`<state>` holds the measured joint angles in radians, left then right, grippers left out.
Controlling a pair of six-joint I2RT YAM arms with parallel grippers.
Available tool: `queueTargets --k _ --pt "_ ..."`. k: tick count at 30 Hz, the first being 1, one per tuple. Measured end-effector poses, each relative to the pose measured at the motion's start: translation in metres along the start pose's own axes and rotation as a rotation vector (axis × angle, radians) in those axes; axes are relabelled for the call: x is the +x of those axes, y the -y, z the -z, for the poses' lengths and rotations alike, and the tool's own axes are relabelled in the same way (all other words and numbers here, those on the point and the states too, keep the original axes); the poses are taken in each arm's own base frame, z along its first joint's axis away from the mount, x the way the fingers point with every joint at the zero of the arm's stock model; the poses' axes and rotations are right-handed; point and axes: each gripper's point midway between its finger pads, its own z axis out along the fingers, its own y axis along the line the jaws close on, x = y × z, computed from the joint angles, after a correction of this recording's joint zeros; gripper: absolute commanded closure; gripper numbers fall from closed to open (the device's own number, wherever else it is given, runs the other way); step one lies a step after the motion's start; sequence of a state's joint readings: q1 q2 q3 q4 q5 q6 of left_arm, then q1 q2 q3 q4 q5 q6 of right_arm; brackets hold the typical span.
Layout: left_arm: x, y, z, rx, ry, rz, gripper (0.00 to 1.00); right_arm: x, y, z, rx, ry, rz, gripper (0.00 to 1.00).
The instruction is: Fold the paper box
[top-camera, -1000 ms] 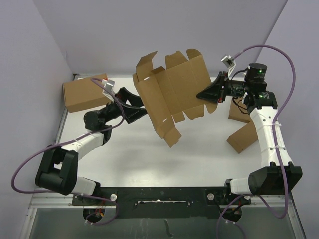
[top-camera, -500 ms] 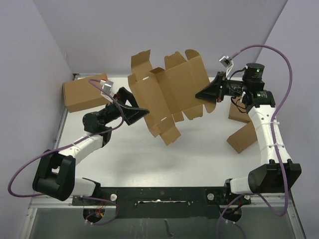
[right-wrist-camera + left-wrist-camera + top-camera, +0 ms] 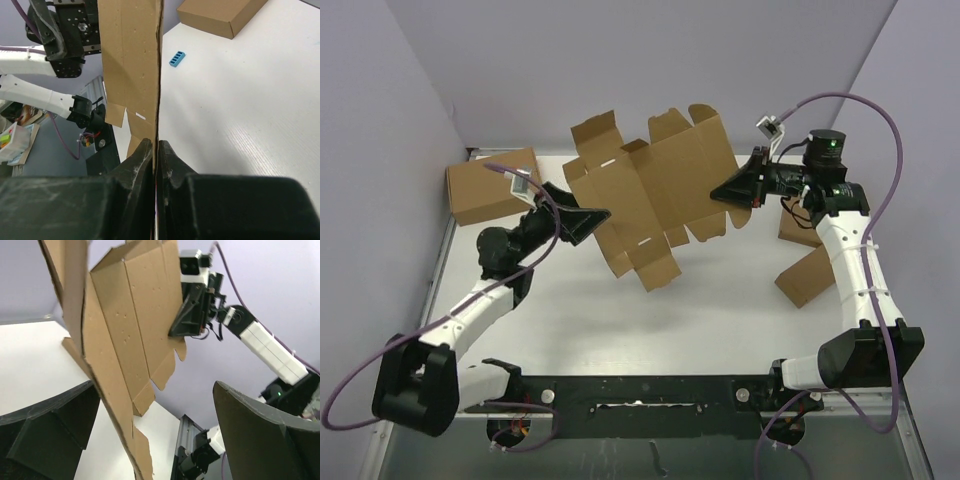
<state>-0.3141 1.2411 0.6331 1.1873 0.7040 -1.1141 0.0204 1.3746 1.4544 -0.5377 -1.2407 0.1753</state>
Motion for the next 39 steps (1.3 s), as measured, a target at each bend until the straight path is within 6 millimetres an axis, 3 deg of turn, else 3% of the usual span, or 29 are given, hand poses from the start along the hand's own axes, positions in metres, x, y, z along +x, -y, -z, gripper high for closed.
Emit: queueTargets --k 2,4,6,7,11,14,18,24,31,39 --pt "-0.006 -0.004 0.005 -0.075 0.028 0.002 0.06 0.001 0.002 0.000 0.012 -0.002 0.008 1.00" --pt "-0.010 -0.007 0.008 -0.135 0.047 0.002 0.15 0.003 0.005 0.000 0.021 -0.004 0.016 1.00" --pt "-0.010 -0.014 0.011 -0.186 0.051 0.013 0.29 0.009 0.008 -0.003 0.025 -0.011 0.012 1.00" --pt "-0.008 -0.020 0.013 -0.212 0.047 0.022 0.42 0.013 0.011 -0.003 0.027 -0.015 0.004 1.00" --pt "0.013 -0.058 0.018 -0.333 -0.001 0.103 0.70 0.040 0.022 -0.011 0.032 -0.046 -0.053 1.00" --pt "0.039 -0.093 0.028 -0.459 -0.059 0.188 0.78 0.058 0.028 -0.016 0.040 -0.073 -0.089 1.00" --pt "0.068 -0.129 0.043 -0.678 -0.139 0.283 0.80 0.073 0.034 -0.024 0.061 -0.101 -0.080 1.00" --pt "0.082 -0.157 0.048 -0.950 -0.224 0.335 0.76 0.105 0.058 -0.043 0.112 -0.171 -0.077 1.00" --pt "0.110 -0.177 0.082 -1.248 -0.334 0.355 0.64 0.129 0.085 -0.055 0.168 -0.238 -0.092 1.00" --pt "0.121 -0.189 0.115 -1.492 -0.381 0.336 0.58 0.151 0.087 -0.062 0.172 -0.273 -0.077 1.00"
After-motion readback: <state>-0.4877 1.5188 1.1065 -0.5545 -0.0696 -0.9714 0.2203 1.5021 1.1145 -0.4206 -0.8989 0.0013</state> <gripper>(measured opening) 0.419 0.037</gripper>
